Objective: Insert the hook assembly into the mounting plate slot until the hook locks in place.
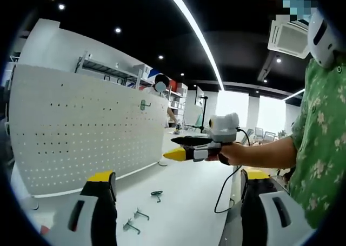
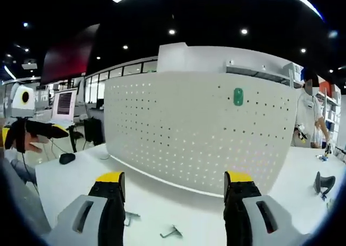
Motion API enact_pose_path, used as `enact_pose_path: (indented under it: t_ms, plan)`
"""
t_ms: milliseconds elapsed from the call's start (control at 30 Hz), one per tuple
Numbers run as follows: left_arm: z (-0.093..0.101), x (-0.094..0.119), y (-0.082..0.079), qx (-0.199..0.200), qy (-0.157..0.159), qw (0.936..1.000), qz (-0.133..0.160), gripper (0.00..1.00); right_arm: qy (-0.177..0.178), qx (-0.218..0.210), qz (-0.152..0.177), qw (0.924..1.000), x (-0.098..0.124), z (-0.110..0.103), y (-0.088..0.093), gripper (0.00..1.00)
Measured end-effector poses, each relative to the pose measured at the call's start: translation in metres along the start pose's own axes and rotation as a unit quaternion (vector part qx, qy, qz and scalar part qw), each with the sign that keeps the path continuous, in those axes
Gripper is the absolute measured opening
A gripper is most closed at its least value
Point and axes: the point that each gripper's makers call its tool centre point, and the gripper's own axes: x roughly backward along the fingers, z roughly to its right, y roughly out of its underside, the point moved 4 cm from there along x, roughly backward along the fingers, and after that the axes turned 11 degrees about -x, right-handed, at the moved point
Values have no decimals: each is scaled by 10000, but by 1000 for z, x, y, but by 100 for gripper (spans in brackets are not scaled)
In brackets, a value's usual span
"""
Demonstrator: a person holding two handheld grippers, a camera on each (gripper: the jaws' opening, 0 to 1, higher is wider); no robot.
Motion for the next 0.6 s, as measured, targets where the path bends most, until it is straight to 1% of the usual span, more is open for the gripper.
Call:
enact_pose_path:
  t_ms: [167, 267, 333, 500, 600]
  plan:
    - [2, 2, 7, 33, -12, 10000, -60, 98, -92, 0, -79, 9999, 4, -10, 7, 75]
    - [3, 3, 9, 46, -11, 10000, -83, 97, -161, 0, -171, 9997, 8, -17, 15, 75]
    - [4, 4, 9, 40, -10, 9999, -97, 97, -198, -4, -293, 9994, 9, -20, 23, 75]
    - [5, 4, 11, 17, -1, 9999, -143, 97, -263, 82, -526, 9982, 11, -21, 39, 75]
    - [8, 4, 12, -4, 26, 9998, -183, 97, -244, 106, -703, 9972, 10, -16, 50, 74]
